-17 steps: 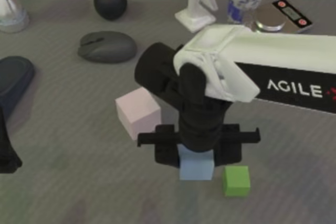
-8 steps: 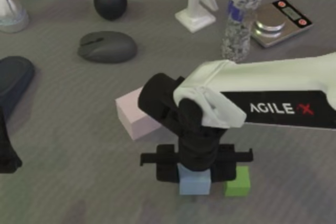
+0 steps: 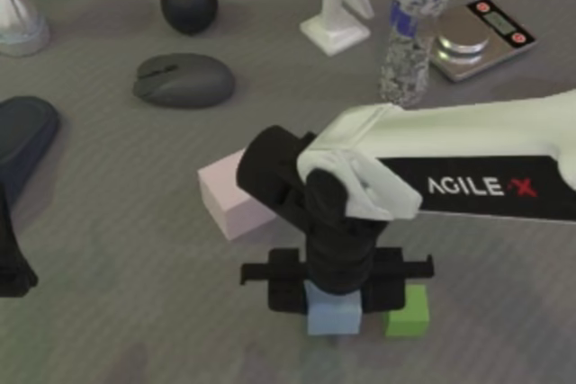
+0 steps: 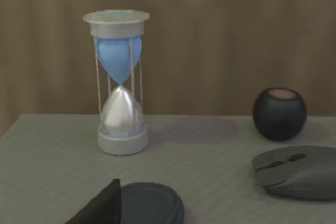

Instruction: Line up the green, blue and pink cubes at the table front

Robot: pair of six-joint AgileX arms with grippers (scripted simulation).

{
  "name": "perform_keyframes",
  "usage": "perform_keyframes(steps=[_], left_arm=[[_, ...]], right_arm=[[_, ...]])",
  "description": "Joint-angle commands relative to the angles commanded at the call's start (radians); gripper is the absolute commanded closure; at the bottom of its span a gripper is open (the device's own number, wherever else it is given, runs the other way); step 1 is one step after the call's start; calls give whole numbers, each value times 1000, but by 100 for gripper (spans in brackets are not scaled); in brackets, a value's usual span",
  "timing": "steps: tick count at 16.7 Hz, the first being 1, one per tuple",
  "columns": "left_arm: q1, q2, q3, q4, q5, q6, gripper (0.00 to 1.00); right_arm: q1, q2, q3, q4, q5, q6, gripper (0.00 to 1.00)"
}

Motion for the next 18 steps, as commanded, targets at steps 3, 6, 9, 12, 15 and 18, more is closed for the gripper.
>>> perform_keyframes(steps=[3, 6, 9, 12, 15, 18], left_arm=[[0, 0, 0, 0, 0, 0, 0], [0, 0, 0, 0, 0, 0, 0], [0, 0, 0, 0, 0, 0, 0], [0, 0, 0, 0, 0, 0, 0], [0, 0, 0, 0, 0, 0, 0], [0, 0, 0, 0, 0, 0, 0]], right_arm=[[0, 0, 0, 0, 0, 0, 32], [0, 0, 0, 0, 0, 0, 10], [0, 0, 0, 0, 0, 0, 0], [0, 0, 0, 0, 0, 0, 0], [0, 0, 0, 0, 0, 0, 0], [1, -5, 13, -17, 0, 1, 0]])
